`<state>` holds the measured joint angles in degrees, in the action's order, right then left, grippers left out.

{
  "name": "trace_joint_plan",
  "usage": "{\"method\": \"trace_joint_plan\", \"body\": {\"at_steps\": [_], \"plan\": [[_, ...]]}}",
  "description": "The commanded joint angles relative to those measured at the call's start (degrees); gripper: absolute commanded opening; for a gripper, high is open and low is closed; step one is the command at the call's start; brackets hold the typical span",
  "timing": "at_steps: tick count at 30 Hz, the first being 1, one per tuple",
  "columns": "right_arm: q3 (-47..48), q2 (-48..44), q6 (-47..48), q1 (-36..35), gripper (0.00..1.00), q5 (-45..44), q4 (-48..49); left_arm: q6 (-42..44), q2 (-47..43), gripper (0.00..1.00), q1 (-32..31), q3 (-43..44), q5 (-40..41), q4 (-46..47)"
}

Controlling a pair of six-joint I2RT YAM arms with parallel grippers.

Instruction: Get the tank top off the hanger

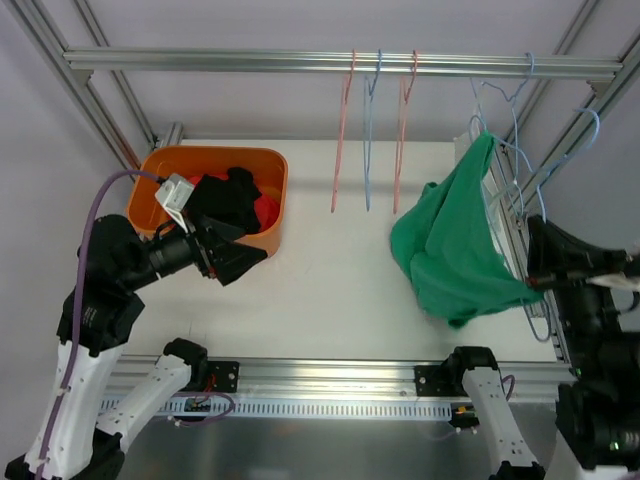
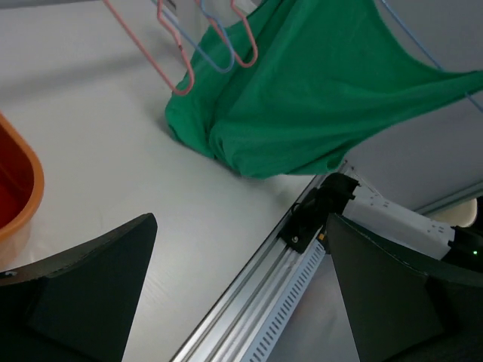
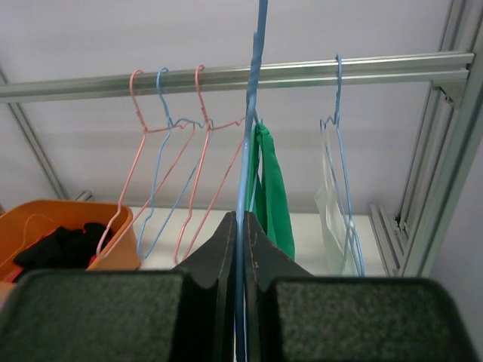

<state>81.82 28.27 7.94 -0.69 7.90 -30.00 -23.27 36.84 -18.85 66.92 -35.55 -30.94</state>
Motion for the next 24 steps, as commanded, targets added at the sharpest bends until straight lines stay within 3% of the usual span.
{"method": "trace_joint_plan", "body": {"at_steps": [1,4,8,11,14,17,24], "plan": [[6.5,-3.64,-1.44,-0.28,0.0,0.26,-18.93,-3.63,4.89,0.99,-5.98,7.34,-1.82,9.13],[11.5,-5.77,-2.67,-0.37,0.0,3.95,-24.48,-2.4,12.36,0.99,-15.04,15.42,6.41,11.59],[19.07,-4.37,-4.25,-0.37,0.0,13.43,-28.36,6.97,29.19,0.99,-37.41,28.86,18.8,11.95],[21.71,-3.4,-4.78,-0.37,0.0,16.17,-29.06,11.3,40.54,0.99,-45.19,39.49,23.67,11.95],[23.12,-2.96,-4.08,-0.8,0.0,14.7,-29.06,10.88,48.03,0.93,-46.36,46.54,24.3,11.95],[23.65,-2.43,-4.08,-1.51,0.0,12.58,-28.71,10.0,51.74,0.79,-46.63,48.83,24.83,11.95],[21.28,-2.34,-6.18,-1.6,0.0,14.51,-22.84,9.47,56.32,0.74,-46.71,50.06,23.95,12.83]]}}
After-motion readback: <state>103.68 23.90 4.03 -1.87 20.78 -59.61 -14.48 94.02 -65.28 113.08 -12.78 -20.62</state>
